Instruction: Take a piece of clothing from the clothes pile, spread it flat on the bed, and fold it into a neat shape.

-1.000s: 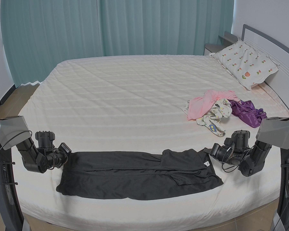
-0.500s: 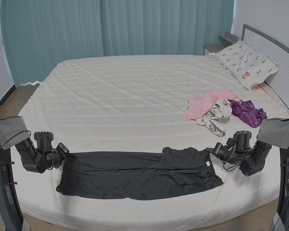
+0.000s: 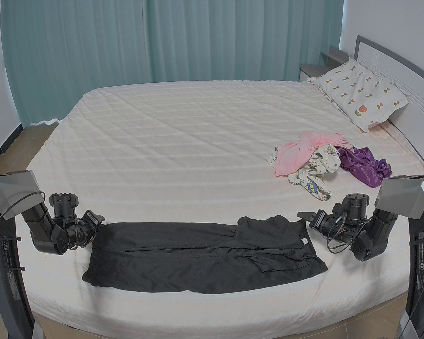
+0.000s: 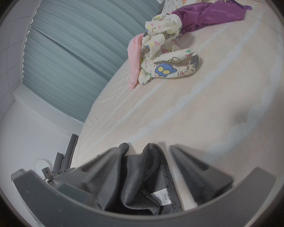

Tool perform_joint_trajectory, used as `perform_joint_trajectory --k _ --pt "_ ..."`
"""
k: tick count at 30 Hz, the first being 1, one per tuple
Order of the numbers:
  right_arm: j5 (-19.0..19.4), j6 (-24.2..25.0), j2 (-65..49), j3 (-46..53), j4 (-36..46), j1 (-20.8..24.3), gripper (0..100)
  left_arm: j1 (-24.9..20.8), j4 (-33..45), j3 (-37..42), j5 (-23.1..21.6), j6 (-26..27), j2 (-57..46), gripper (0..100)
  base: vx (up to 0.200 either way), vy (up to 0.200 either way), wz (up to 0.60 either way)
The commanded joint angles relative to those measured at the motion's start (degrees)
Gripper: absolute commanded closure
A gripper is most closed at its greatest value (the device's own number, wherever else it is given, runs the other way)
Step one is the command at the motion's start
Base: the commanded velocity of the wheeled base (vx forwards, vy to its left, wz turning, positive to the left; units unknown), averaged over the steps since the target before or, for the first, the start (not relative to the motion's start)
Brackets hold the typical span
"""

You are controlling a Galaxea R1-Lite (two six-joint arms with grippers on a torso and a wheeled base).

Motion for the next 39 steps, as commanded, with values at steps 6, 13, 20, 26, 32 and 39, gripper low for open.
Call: perform_joint_trajectory --k 6,13,20,26,32,39 --pt "-0.1 -0.1 -7.6 8.5 -3.3 -1.6 0 2.6 -1.1 1.5 -1.0 0.0 -6.6 0 0.000 0.000 0.00" --pt "-3.6 3.5 -13.4 20.2 -4.7 0.3 0 2.6 -0.6 5.6 -9.7 2.0 -13.8 0 0.000 0.000 0.00" --pt "-5.2 8.0 -9.8 26.5 -15.0 0.6 0 1.7 4.3 6.4 -7.4 19.3 -12.4 0 0.000 0.000 0.00" --pt "-4.8 7.9 -9.2 28.8 -18.5 1.4 0 -0.3 8.9 6.8 -4.4 22.1 -11.2 0 0.000 0.000 0.00" --pt "-4.7 8.0 -9.3 29.6 -18.6 1.4 0 -1.0 8.9 7.3 -4.4 24.9 -8.9 0 0.000 0.000 0.00" --pt "-4.7 8.0 -9.4 29.9 -18.8 1.5 0 -1.3 8.8 7.2 -2.1 27.6 -6.8 0 0.000 0.000 0.00"
